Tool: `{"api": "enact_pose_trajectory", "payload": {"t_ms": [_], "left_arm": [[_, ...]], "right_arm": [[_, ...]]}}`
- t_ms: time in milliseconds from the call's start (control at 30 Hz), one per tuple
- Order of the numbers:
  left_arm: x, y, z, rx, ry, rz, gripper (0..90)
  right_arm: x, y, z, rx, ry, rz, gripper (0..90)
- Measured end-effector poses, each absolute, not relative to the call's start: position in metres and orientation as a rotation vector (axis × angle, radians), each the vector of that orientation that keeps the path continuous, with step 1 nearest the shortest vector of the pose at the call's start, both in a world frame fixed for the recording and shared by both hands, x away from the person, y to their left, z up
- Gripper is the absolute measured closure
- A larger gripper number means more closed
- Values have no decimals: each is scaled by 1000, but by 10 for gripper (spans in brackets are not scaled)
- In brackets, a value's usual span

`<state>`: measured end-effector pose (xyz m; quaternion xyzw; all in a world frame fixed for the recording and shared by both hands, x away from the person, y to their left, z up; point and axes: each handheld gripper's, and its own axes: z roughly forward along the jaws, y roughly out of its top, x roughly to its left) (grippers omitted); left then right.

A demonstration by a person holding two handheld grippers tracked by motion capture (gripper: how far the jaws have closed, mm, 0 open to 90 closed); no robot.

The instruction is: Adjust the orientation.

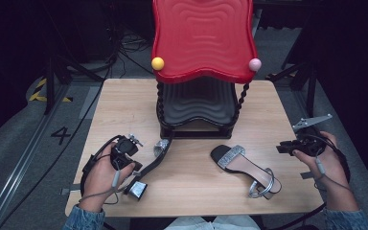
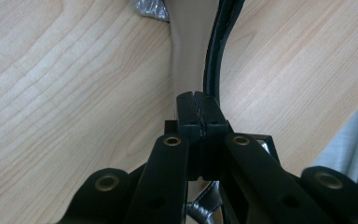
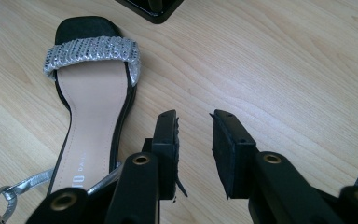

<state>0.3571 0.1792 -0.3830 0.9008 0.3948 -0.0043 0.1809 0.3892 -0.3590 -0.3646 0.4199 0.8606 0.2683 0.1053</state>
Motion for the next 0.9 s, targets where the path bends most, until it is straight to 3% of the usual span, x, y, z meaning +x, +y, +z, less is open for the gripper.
{"api": "enact_pose_trajectory", "payload": {"t_ms": [300,733,900], "left_arm": [[359,167,-389,2598,1127,18,900],[355,148,-392,2624,1037,-56,896],[355,143,-390,2610,1032,-43,801]], "right_arm": [[389,-359,-366,1238,2539,788,718],[389,-359,-366,1245,2546,780,710],[389,-359,-366,1241,2549,779,707]]}}
